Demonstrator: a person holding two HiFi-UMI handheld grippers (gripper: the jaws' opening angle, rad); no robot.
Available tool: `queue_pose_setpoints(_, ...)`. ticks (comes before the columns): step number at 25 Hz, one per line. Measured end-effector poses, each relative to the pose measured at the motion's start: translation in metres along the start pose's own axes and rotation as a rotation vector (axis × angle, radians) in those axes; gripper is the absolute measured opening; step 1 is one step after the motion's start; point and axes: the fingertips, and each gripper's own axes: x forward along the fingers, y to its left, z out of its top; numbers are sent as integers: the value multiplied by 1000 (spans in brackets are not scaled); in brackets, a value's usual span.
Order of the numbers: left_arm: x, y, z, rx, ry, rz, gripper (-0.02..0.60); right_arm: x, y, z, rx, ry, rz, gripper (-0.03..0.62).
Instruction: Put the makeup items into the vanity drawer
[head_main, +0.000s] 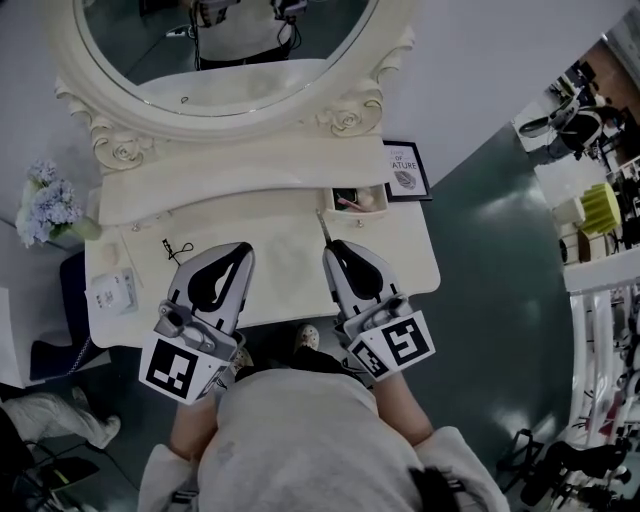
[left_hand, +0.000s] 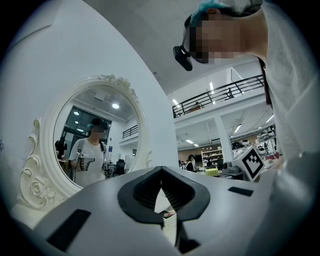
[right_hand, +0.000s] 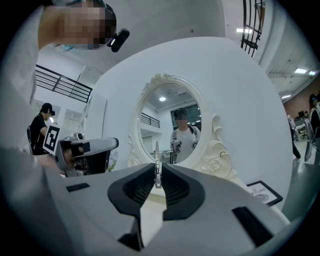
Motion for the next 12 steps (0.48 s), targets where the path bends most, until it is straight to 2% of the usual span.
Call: queue_pose_setpoints(12,42,-23,-11,2,-5,18,14,-12,-54,0,4,3,1,51)
